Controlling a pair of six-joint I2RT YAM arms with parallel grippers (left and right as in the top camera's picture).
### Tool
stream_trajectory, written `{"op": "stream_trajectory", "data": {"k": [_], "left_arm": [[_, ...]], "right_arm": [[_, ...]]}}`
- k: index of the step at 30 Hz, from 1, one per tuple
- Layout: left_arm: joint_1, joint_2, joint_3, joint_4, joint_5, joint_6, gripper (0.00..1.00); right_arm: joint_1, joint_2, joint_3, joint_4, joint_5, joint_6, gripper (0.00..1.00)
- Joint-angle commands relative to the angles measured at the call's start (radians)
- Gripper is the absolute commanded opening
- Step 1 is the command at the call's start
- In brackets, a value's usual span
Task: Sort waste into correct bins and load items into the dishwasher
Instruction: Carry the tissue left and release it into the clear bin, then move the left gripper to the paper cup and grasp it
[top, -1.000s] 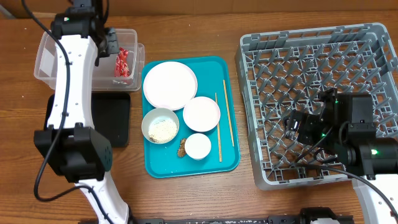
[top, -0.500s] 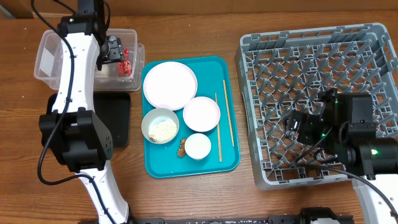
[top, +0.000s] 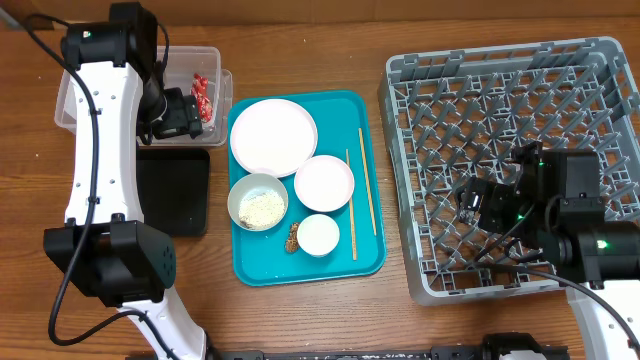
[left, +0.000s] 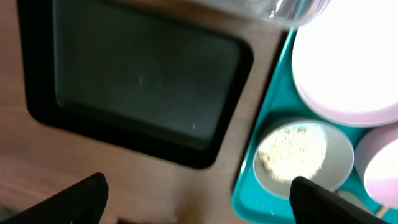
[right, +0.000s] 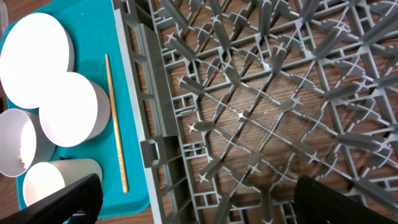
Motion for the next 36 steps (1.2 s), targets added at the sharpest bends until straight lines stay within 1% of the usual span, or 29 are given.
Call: {"op": "stream_trajectory", "data": {"k": [1,6,10,13,14,17,19,22,24,26,31,34,36], "left_arm": [[0.002,-0.01,0.003,-0.038,0.051,-0.047,0.95],[0.0,-0.035,-0.034,-0.038,0.164,0.01,0.96],[-0.012,-0.107,-0.134,-0.038,0.17,0.016,0.96],[-0.025,-0.195,-0.235,-0.038,0.171,0.018,0.96],[-0.031,-0.267,-0.302,-0.038,0.171,0.018,0.95],[-0.041,-0.407,-0.401,-0.023,0.137,0.018,0.95],[-0.05,-0.496,-0.46,0.021,0.126,0.014,0.95],[-0.07,-0.636,-0.554,0.132,0.135,0.009,0.96],[-0.08,-0.702,-0.605,0.207,0.138,0.01,1.0],[-0.087,-0.752,-0.657,0.29,0.158,0.01,1.0],[-0.107,-0.75,-0.743,0.402,0.256,0.023,0.99],[-0.146,-0.71,-0.791,0.444,0.366,0.077,0.96],[-0.177,-0.681,-0.809,0.455,0.404,0.096,0.96]], "right_arm": [[0.005,-0.009,0.035,-0.004,0.004,0.001,1.0],[0.005,-0.009,0.035,-0.02,0.004,0.001,1.0],[0.005,-0.009,0.035,-0.03,0.005,0.001,1.0],[0.005,-0.009,0.035,-0.026,0.005,0.001,1.0],[0.005,-0.009,0.035,-0.02,0.005,0.001,1.0],[0.005,-0.009,0.035,-0.008,0.005,0.001,1.0],[0.005,-0.009,0.035,-0.003,0.004,0.001,1.0],[0.005,-0.009,0.035,0.006,0.004,0.001,1.0],[0.005,-0.009,0.035,0.013,0.004,0.001,1.0],[0.005,-0.009,0.035,0.016,0.004,0.001,1.0],[0.005,-0.009,0.035,0.015,0.004,0.001,1.0],[0.005,-0.009,0.035,0.015,0.004,0.001,1.0],[0.005,-0.009,0.035,0.015,0.004,0.001,1.0]]}}
